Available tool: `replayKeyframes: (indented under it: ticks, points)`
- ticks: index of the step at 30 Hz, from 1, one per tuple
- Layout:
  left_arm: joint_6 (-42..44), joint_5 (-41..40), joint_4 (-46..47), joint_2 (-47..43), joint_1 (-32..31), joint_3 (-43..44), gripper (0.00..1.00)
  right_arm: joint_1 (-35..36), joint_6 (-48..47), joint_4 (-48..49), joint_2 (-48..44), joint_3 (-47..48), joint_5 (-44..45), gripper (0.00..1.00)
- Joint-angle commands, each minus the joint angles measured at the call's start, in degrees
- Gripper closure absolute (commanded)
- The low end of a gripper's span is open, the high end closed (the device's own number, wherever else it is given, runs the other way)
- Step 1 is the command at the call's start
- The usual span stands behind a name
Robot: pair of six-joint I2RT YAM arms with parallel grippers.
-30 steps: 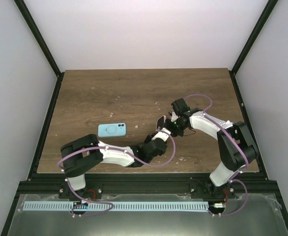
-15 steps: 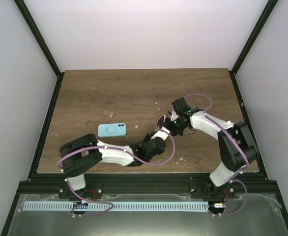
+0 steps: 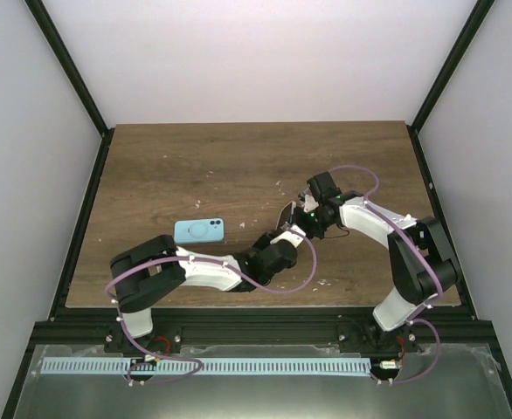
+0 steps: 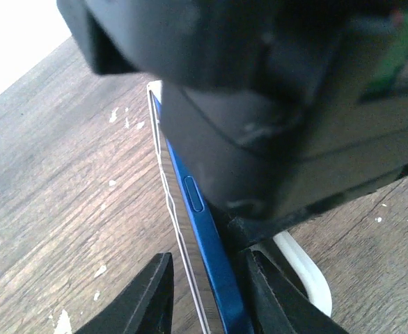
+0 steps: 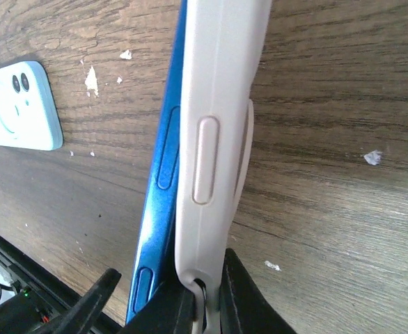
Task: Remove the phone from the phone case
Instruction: Remove the phone case from the phone.
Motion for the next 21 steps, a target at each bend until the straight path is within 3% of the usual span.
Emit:
replayKeyframes:
  ticks: [1,13,21]
  points:
    - [6.19,-7.62,-0.85,1.31,1.06,-0.40,0.73,-0.27,-1.39,-3.35,-1.70,1.10,-3.71,0.99]
    - [5.67,-9.09,1.76,-0.72,0.78,-2.56,0.99,-0.81,-1.04,-1.89,-1.09,0.68,-1.53,0.99]
    - [2.24,-8.73,2.94,-2.20,1.18,-3.88,1.00,-0.82,-2.63,0.97,-1.16,-1.60,3.51,0.99]
